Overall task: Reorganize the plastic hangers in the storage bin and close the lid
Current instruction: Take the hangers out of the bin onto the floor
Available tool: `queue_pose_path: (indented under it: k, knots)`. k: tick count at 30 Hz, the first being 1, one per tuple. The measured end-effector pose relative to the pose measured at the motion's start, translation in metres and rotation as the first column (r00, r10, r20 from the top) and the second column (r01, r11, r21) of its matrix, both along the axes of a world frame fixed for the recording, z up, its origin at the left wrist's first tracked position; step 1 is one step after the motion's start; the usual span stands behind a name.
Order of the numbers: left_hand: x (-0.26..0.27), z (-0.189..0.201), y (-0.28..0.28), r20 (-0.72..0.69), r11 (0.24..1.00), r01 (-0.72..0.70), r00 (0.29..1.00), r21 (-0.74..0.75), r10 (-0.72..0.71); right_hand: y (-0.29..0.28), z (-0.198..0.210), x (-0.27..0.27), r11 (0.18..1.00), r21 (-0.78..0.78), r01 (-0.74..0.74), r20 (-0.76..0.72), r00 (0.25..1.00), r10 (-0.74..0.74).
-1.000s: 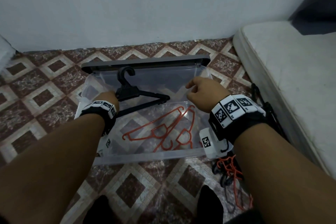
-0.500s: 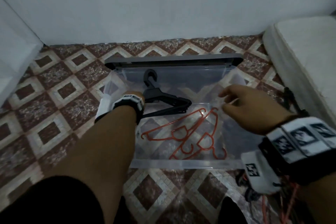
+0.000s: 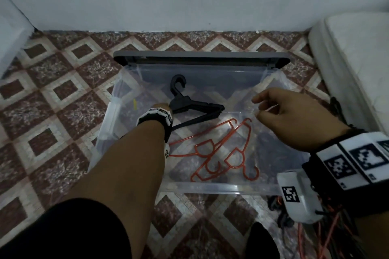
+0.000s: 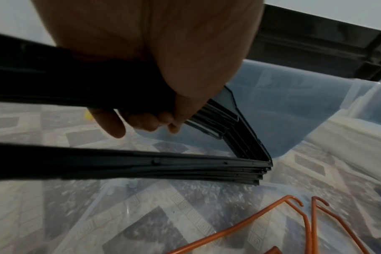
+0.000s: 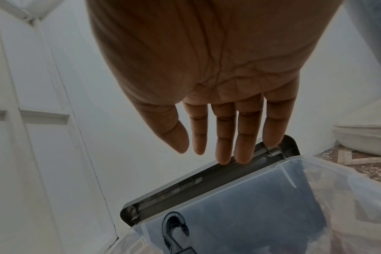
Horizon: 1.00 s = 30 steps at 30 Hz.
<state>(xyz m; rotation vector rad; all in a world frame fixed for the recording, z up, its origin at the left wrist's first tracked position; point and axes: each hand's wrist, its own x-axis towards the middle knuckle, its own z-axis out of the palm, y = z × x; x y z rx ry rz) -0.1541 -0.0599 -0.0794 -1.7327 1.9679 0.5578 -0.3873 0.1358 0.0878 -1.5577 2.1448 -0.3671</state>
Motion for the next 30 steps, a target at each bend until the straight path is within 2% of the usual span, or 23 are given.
queue_pose_path:
  k: [5,14,18,22,24,26,27,30]
  knots:
    - [0.009,-0.012,-0.001,-0.098,0.999,-0.038,0.994,-0.002,0.038,0.003,-0.002,-0.004,1.000,-0.016,0.000,0.003,1.000,0.000]
    - [0.002,-0.034,0.008,-0.155,0.998,-0.056,0.986,-0.016,0.053,-0.003,-0.007,-0.009,1.000,-0.017,0.006,0.028,1.000,-0.005]
    - [0.004,-0.028,0.015,-0.181,0.995,-0.094,0.979,-0.020,0.089,0.004,0.006,0.000,0.999,-0.041,-0.019,0.035,0.999,0.020]
    - [0.004,-0.026,0.017,-0.137,0.999,-0.041,0.990,-0.005,0.040,-0.009,0.030,0.019,0.987,-0.144,-0.072,0.093,0.992,0.086]
    - [0.003,-0.024,0.016,-0.114,0.999,-0.036,0.993,-0.003,0.036,-0.040,0.029,0.029,0.982,-0.056,-0.179,0.030,0.983,0.181]
    - [0.000,-0.025,0.014,-0.087,0.999,0.034,0.996,-0.018,-0.036,-0.077,0.009,0.035,0.964,0.078,-0.254,-0.076,0.963,0.260]
    - [-0.001,-0.025,0.013,-0.081,0.998,0.058,0.995,-0.028,-0.060,-0.092,-0.007,0.037,0.951,0.149,-0.270,-0.124,0.949,0.289]
    - [0.003,-0.028,0.007,-0.112,0.999,0.015,0.994,-0.038,-0.019,-0.118,-0.074,0.045,0.876,0.375,-0.303,-0.219,0.889,0.402]
